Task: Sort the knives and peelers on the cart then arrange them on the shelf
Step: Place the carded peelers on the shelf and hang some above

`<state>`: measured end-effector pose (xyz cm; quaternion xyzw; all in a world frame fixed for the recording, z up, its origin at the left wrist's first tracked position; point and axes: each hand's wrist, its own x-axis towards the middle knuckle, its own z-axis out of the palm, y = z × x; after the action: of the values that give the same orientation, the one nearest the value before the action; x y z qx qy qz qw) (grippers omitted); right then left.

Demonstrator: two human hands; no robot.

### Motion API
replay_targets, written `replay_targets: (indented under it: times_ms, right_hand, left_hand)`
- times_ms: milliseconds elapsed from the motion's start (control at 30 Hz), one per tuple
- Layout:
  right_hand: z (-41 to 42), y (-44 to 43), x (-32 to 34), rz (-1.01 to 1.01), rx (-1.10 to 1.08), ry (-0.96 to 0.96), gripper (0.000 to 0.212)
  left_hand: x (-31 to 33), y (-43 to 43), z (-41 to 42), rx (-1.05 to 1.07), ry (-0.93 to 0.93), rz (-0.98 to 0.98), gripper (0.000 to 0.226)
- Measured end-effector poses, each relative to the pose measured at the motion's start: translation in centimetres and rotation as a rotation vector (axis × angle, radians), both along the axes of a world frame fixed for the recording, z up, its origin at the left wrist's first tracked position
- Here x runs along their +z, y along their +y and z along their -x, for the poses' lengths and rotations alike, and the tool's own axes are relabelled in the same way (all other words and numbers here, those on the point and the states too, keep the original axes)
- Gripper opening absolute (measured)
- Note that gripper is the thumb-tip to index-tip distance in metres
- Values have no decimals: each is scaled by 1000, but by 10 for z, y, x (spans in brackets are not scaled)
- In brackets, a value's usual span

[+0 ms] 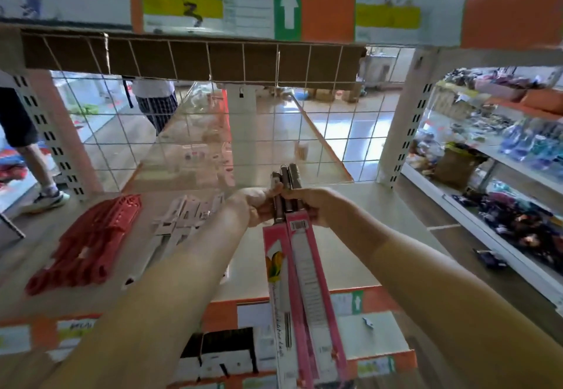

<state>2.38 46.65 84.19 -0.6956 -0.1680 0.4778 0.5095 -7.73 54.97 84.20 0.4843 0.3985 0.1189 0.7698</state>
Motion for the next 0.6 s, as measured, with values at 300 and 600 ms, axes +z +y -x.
replay_targets:
  times_ms: [300,600]
  right_hand:
    - [-12,20,34,-83,-76,-110,26]
    - [-6,17,87,-233,-67,-286,58]
  left_hand:
    - [28,28,-14,-76,-147,-191,17]
    - [86,24,-2,10,-311,-459,25]
